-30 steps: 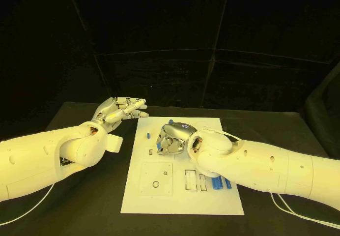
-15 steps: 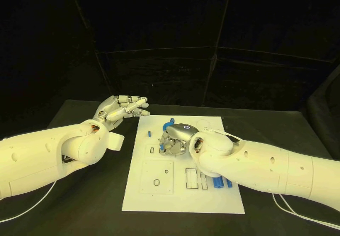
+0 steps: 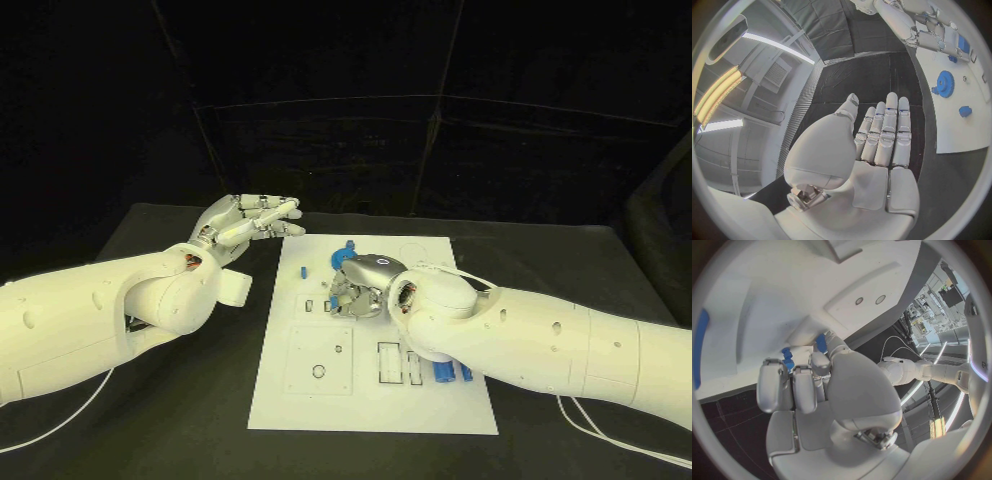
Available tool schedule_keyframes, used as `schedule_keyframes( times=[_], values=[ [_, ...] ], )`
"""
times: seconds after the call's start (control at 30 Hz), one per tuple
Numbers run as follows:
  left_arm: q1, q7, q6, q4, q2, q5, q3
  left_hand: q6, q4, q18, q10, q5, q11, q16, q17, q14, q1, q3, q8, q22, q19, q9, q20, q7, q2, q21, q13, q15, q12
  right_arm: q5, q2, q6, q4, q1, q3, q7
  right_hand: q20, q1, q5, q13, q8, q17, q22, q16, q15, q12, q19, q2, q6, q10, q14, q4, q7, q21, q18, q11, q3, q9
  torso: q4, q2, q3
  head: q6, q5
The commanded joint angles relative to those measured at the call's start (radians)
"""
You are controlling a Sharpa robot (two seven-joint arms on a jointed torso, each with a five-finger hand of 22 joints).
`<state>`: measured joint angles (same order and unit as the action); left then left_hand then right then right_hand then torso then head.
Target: Assemble the parts on the task board
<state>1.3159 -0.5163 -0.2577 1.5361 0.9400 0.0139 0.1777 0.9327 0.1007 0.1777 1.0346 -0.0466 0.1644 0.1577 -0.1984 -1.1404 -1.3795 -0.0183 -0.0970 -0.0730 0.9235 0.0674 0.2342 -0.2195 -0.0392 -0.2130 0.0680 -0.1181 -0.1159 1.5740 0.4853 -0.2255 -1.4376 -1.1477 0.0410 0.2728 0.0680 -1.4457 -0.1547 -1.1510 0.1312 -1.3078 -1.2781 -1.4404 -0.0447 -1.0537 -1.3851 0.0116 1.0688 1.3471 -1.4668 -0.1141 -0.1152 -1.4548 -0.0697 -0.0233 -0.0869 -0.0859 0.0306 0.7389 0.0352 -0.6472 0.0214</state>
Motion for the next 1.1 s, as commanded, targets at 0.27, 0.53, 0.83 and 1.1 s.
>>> schedule_keyframes(
  times=[0.27, 0.53, 0.83, 1.1],
  values=[
    [0.001, -0.001, 0.015, -0.001, -0.001, -0.002, -0.001, 0.003, -0.007, 0.007, -0.001, -0.003, 0.005, -0.008, -0.002, -0.003, 0.005, 0.001, 0.003, 0.001, 0.007, -0.001, 0.001, -0.004, -0.006, 0.008, -0.001, -0.002, 0.003, 0.011, 0.003, 0.04, 0.012, 0.003, 0.002, 0.012, 0.004, 0.016, 0.005, 0.028, -0.011, -0.047, 0.01, 0.003, 0.005, 0.034, 0.009, -0.014, -0.002, -0.024, -0.06, 0.0, -0.002, 0.004, 0.005, -0.007, -0.01, 0.004, 0.0, 0.0, 0.0001, -0.004, -0.002],
    [0.001, 0.0, 0.015, -0.002, -0.001, -0.002, -0.001, 0.003, -0.007, 0.007, -0.001, -0.003, 0.005, -0.008, -0.002, -0.003, 0.005, 0.001, 0.003, 0.001, 0.007, -0.001, 0.001, -0.004, -0.006, 0.008, -0.001, -0.002, 0.003, 0.021, 0.008, 0.059, 0.009, 0.004, 0.002, 0.021, 0.005, 0.021, 0.012, 0.035, -0.016, -0.045, 0.013, 0.004, 0.007, 0.044, 0.011, -0.02, -0.006, -0.03, -0.059, 0.0, -0.005, 0.006, 0.004, -0.009, -0.012, 0.005, 0.0002, 0.0, 0.0, -0.007, -0.003],
    [0.001, 0.0, 0.015, -0.004, -0.001, -0.002, -0.001, 0.003, -0.007, 0.007, -0.001, -0.003, 0.005, -0.008, -0.002, -0.003, 0.005, 0.001, 0.003, 0.001, 0.007, -0.001, 0.001, -0.004, -0.006, 0.008, -0.001, -0.002, 0.003, 0.025, 0.009, 0.069, 0.003, 0.005, 0.002, 0.024, 0.008, 0.032, 0.017, 0.051, -0.026, -0.04, 0.022, 0.009, 0.01, 0.065, 0.017, -0.034, -0.015, -0.042, -0.058, 0.0, -0.009, 0.01, 0.002, -0.013, -0.013, 0.009, 0.0012, 0.0, -0.0001, -0.009, -0.003],
    [0.001, 0.001, 0.015, -0.005, -0.001, -0.002, -0.001, 0.003, -0.007, 0.007, -0.001, -0.003, 0.005, -0.008, -0.002, -0.003, 0.005, 0.001, 0.003, 0.001, 0.007, -0.001, 0.001, -0.004, -0.006, 0.008, -0.001, -0.002, 0.003, 0.03, 0.009, 0.076, 0.0, 0.005, 0.002, 0.033, 0.015, 0.059, 0.006, 0.095, -0.046, -0.032, 0.039, 0.016, 0.017, 0.123, 0.029, -0.058, -0.041, -0.073, -0.055, -0.009, -0.018, 0.019, -0.001, -0.021, -0.007, 0.015, 0.0002, 0.001, -0.0003, -0.011, -0.003]
  ],
)
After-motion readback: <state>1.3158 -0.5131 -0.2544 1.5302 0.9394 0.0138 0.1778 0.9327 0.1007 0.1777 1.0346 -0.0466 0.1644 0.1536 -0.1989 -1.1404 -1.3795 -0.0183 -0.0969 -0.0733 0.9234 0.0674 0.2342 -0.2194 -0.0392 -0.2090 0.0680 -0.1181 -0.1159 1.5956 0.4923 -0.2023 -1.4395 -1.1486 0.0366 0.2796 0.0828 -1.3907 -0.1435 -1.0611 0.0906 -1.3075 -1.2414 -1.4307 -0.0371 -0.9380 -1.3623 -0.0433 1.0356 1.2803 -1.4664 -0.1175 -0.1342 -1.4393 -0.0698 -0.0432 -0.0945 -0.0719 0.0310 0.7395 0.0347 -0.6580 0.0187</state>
